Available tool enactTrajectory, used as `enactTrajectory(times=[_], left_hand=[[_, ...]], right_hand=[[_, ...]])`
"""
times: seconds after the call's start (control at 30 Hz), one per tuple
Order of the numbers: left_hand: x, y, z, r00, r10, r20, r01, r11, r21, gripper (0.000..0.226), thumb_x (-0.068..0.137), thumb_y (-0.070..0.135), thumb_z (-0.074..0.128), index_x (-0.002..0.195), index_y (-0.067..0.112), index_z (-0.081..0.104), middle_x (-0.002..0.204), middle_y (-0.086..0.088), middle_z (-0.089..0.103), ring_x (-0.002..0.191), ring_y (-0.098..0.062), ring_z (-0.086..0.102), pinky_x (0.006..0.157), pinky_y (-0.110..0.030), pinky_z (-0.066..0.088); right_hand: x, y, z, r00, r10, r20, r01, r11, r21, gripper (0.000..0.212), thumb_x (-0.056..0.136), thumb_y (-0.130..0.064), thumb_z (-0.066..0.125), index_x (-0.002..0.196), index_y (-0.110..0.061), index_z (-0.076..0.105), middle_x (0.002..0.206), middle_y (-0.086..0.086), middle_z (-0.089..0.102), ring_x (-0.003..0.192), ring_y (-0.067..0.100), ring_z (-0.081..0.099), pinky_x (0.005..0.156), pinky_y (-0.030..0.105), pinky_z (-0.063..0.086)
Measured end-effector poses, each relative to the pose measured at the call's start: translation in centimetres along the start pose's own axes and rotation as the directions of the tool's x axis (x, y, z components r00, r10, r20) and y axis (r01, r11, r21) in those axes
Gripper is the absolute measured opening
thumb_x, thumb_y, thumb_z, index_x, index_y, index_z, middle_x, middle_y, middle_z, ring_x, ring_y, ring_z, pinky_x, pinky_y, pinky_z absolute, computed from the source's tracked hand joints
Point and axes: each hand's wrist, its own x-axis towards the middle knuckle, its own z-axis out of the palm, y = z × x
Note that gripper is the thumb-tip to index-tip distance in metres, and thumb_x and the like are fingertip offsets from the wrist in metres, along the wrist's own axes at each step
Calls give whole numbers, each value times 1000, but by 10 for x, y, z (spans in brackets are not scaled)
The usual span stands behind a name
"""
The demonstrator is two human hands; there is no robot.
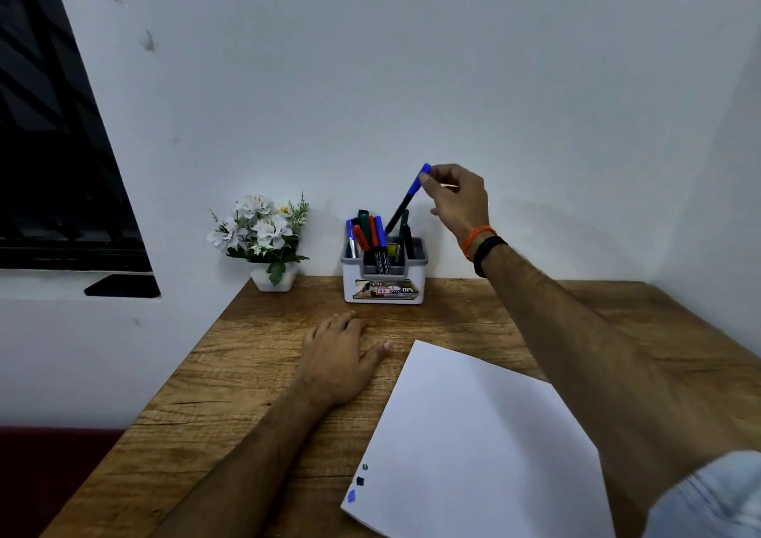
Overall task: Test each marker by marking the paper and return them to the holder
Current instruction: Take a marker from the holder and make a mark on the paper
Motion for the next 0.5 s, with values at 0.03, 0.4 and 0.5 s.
enactTrajectory(times=[0.03,0.4,0.5], left_hand=[[0,0,0,1000,0,0,0,1000,2,67,91,67,32,142,24,41,154,1,34,142,-18,27,115,-43,21],[0,-2,0,1000,-1,25,1,1000,-10,68,91,66,34,141,22,43,153,-4,36,141,-21,30,115,-46,24],[3,-5,2,1000,11,16,-10,1000,-29,69,90,66,35,138,18,48,149,-5,42,137,-23,35,113,-47,29]], right_hand=[[1,-8,-2,999,-28,-16,29,998,54,3,88,-24,71,89,-24,68,89,-7,68,91,17,65,81,48,58],[-82,-61,-22,904,161,397,-320,869,376,20,101,-24,52,105,-8,63,95,7,75,77,15,70,61,23,52],[-122,-49,-22,841,282,462,-440,854,278,18,99,-25,56,93,-12,67,83,6,74,62,16,66,55,23,51]])
